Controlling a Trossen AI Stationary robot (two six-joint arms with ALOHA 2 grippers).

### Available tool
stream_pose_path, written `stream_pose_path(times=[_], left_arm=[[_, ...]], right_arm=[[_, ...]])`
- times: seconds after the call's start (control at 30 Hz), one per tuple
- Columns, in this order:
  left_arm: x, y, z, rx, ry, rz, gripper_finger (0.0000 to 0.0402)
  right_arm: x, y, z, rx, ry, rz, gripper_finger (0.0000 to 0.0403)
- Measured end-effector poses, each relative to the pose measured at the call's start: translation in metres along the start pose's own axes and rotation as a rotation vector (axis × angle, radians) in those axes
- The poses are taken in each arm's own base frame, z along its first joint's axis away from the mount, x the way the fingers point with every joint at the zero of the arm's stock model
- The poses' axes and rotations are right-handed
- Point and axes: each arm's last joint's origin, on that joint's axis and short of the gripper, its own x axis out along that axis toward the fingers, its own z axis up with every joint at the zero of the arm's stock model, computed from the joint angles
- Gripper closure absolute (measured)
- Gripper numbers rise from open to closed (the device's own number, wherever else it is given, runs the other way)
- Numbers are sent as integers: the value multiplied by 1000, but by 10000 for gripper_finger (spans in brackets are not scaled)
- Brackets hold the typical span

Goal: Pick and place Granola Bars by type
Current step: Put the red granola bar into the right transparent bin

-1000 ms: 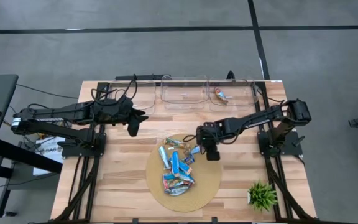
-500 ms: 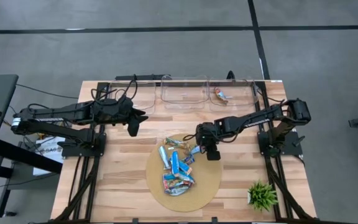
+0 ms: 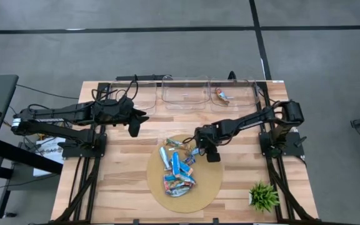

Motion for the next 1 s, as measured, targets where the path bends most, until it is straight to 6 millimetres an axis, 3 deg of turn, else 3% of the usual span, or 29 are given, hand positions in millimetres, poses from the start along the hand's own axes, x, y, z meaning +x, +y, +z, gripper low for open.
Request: stream_pose_path(times=[0.17,0.47,0.67,0.83,1.0], left_arm=[[0,0,0,0,0,1,267],[0,0,0,0,0,1,267],[0,0,0,0,-1,1,267],[0,0,0,10,-4,-1,267],[0,0,0,12,-4,-1,267]], right_arm=[[-3,0,0,-1,-9,-8,297],[-10,0,7,-2,-41,-6,377],[-24,-5,23,50,-86,-12,379],[-51,-23,41,182,-191,-32,378],[-89,-54,45,447,-319,-149,389]])
